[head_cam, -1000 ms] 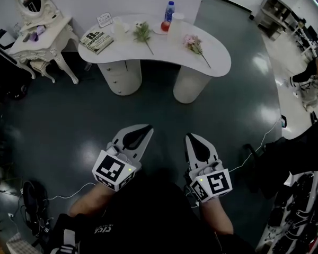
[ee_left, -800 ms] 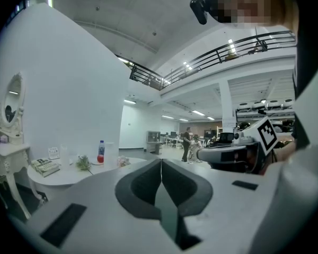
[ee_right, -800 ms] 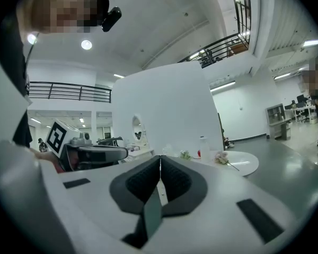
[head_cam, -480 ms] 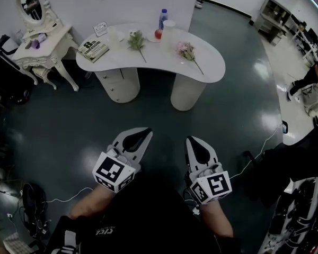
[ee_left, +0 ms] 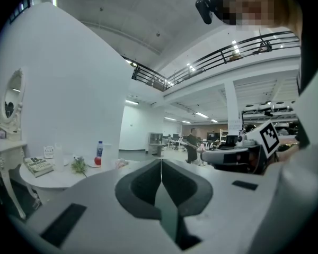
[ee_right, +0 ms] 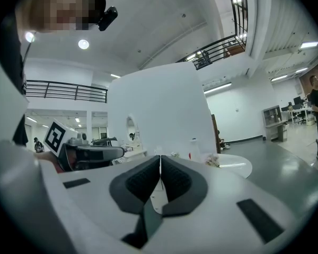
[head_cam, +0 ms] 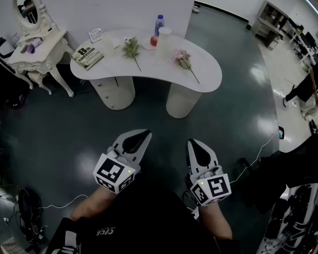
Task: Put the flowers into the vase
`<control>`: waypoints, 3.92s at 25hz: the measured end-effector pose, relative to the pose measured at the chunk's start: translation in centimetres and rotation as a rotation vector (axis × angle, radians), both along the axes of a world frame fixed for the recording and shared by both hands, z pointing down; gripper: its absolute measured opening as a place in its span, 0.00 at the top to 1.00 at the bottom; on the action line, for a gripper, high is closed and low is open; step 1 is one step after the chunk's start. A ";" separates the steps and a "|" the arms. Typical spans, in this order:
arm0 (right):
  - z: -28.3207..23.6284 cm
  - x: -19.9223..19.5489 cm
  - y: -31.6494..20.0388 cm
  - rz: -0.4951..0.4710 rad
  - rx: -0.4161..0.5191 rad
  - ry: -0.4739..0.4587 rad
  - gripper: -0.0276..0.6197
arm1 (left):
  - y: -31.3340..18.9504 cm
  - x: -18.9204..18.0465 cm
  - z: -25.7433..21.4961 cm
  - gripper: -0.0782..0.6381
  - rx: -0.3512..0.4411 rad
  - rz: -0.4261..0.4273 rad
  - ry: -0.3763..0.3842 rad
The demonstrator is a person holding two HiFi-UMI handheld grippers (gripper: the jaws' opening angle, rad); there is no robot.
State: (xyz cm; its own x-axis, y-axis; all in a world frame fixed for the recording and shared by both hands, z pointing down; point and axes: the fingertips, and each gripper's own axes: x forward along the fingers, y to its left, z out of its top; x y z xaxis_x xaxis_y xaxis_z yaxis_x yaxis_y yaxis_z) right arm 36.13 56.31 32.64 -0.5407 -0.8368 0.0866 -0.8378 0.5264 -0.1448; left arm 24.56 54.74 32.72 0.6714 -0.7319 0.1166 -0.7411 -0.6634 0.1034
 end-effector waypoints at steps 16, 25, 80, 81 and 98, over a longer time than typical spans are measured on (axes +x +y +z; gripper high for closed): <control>-0.5 -6.1 -19.7 0.037 -0.018 0.030 0.92 | -18.5 -6.6 1.9 0.87 -0.037 0.009 -0.022; 0.1 -9.3 -30.2 0.057 -0.065 0.060 0.92 | -28.6 -10.3 2.5 0.87 -0.059 0.034 -0.021; 16.4 3.1 -61.7 -0.092 -0.532 0.291 0.48 | -60.6 -4.4 7.3 0.87 -0.153 0.008 -0.015; 17.1 3.3 -61.7 -0.104 -0.551 0.301 0.47 | -60.9 -4.3 7.4 0.87 -0.154 0.007 -0.015; 28.6 7.1 -60.4 -0.200 -0.844 0.373 0.44 | -62.3 -3.8 9.3 0.87 -0.204 -0.026 -0.026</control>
